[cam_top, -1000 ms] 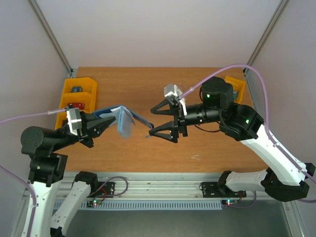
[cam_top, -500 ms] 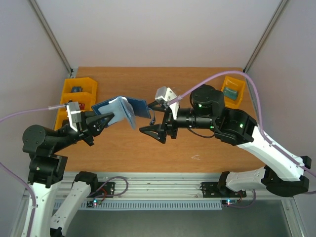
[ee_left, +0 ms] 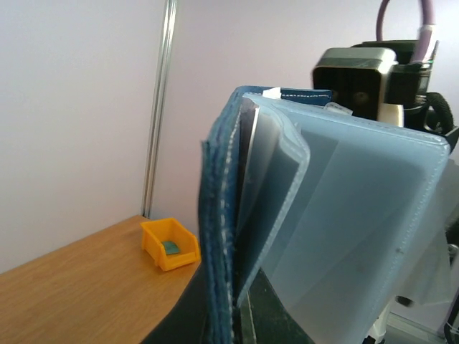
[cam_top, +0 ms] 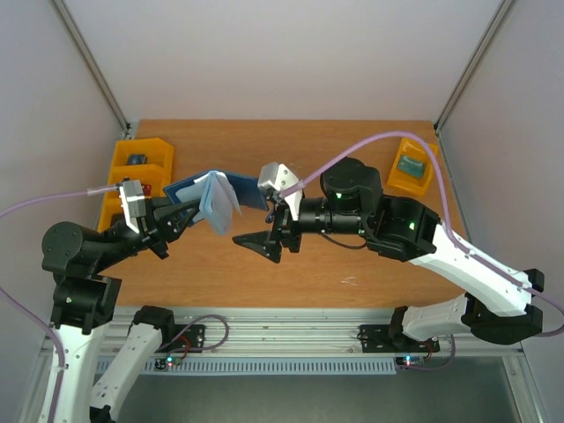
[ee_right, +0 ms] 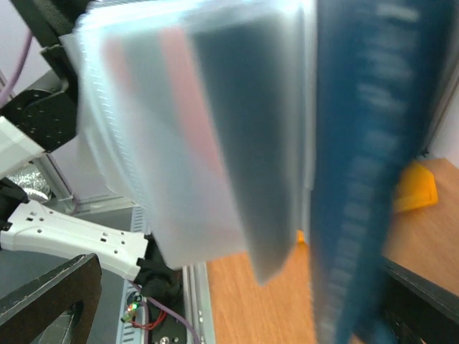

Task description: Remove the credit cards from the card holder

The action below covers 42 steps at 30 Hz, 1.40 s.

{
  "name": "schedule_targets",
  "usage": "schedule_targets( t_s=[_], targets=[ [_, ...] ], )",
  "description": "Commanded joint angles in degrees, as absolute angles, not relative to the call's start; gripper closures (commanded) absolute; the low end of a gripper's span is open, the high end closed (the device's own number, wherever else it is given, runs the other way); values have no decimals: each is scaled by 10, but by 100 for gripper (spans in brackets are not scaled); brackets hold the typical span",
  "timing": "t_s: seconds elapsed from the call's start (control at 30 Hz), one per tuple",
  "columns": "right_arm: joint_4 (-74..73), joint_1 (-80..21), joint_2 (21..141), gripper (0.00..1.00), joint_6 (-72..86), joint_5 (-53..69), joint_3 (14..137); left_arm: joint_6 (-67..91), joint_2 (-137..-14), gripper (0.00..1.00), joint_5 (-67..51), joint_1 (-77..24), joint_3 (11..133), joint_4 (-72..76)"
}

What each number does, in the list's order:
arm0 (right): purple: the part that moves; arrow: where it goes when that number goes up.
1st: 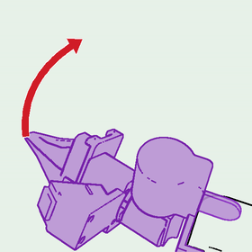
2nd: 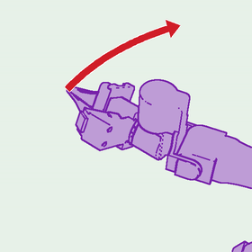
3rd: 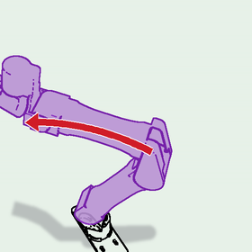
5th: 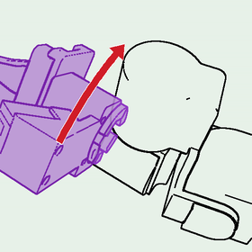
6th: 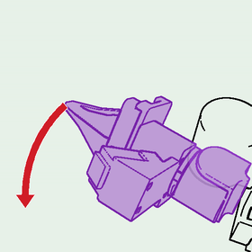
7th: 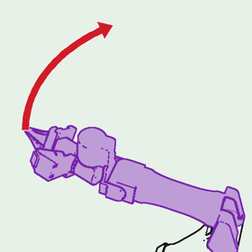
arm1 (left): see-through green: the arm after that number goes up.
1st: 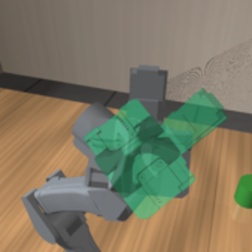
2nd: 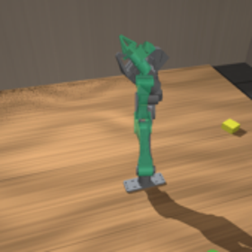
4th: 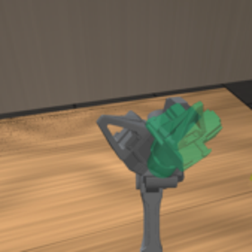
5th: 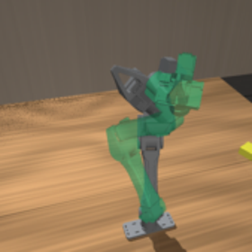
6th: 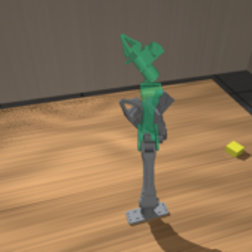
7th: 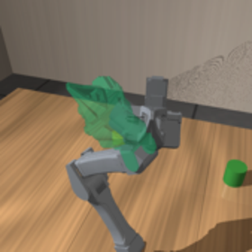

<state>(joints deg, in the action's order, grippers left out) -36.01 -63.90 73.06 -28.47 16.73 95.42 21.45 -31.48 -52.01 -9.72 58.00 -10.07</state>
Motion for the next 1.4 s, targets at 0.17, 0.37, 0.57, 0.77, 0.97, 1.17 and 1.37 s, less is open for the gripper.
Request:
schedule_targets(
  t_s=[0.17,0.37,0.57,0.77,0.97,1.17,1.37],
  targets=[
    [-307,-732,781,1,-331,-18,992,218,-314,100,-515,-98,575,-80],
    [-296,-744,795,2,-323,-87,1005,216,-312,100,-517,-98,575,-82],
    [-291,-744,767,5,-313,-128,982,209,-307,100,-519,-98,572,-87],
    [-295,-744,758,13,-307,-158,980,207,-305,100,-522,-98,571,-88],
    [-310,-743,761,13,-306,-159,988,203,-302,100,-524,-98,568,-90],
    [-338,-716,754,7,-289,-56,998,202,-299,100,-525,-98,564,-89],
    [-357,-676,758,6,-250,-7,1009,196,-295,100,-528,-98,563,-93]
  ],
)
